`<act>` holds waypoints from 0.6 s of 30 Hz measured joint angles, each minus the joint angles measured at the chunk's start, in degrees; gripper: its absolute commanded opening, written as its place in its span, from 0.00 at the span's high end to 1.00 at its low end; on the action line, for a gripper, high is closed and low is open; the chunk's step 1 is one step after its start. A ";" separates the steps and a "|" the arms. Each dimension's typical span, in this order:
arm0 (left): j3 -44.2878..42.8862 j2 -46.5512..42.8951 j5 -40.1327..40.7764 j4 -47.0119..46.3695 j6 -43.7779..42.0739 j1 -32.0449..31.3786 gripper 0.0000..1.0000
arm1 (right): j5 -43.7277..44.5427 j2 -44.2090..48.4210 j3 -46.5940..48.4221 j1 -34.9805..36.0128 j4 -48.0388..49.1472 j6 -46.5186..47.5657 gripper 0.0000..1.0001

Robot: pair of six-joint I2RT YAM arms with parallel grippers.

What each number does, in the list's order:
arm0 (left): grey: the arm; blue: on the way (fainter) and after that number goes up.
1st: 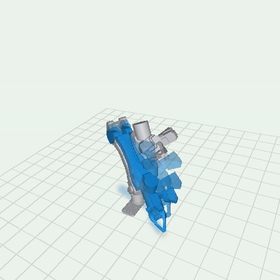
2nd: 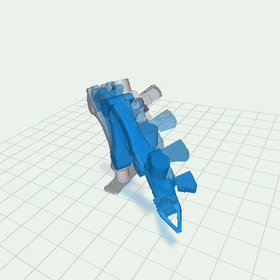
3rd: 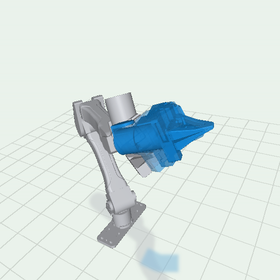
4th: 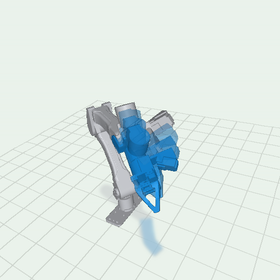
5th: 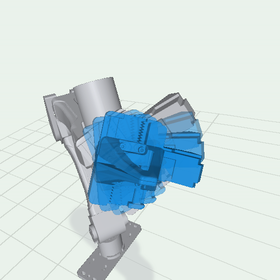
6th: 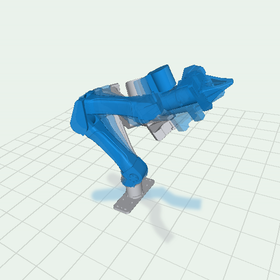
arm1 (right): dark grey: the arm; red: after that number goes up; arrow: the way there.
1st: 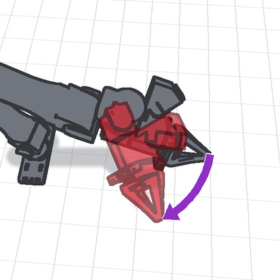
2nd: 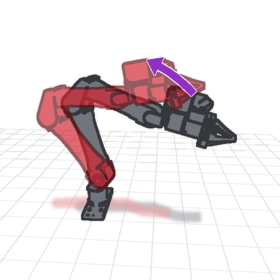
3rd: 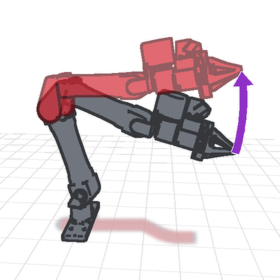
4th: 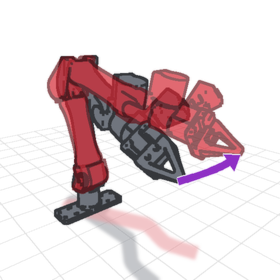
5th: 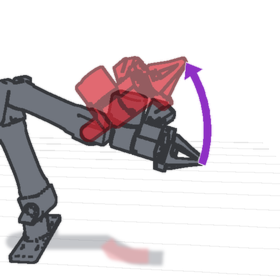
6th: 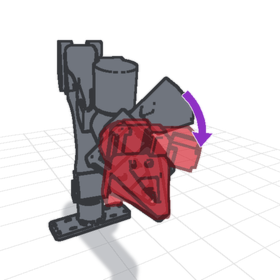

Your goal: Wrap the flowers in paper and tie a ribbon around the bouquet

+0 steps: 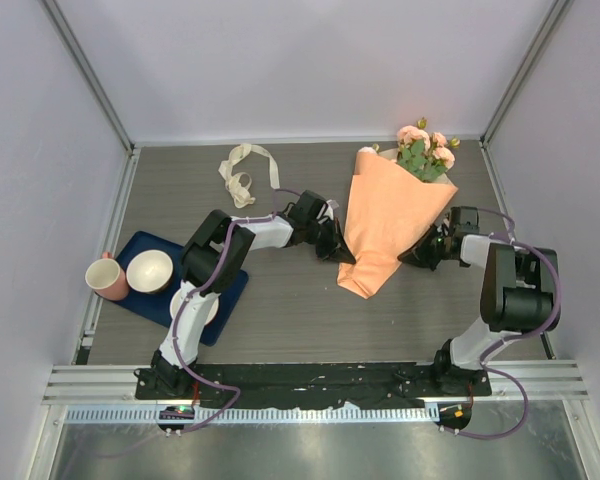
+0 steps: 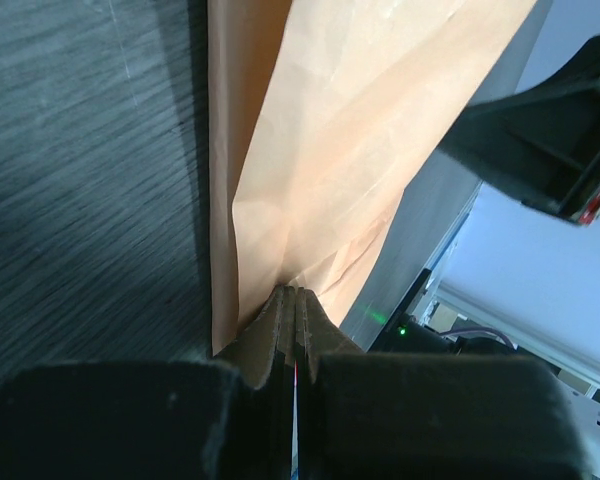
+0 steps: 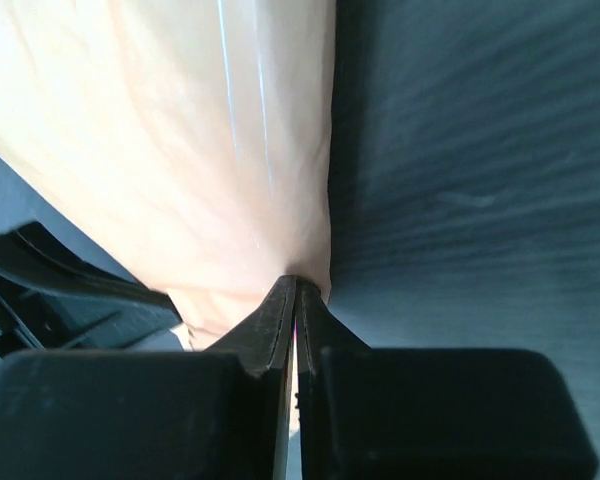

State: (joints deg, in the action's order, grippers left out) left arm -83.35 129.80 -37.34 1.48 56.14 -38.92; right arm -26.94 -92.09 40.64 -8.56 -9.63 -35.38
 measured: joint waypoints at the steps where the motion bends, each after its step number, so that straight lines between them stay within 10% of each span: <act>1: 0.04 0.00 -0.04 -0.13 0.00 0.00 1.00 | -0.04 -0.96 0.92 -0.55 0.20 -0.55 0.93; 18: 0.61 0.11 -0.68 -1.66 0.00 0.07 1.00 | -1.55 -16.35 17.49 -12.00 2.19 -5.77 0.93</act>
State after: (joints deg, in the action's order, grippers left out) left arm -82.74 129.91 -38.02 -0.19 56.14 -38.85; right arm -28.49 -108.44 58.13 -20.56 -7.44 -41.15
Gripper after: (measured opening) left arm 0.013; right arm 0.074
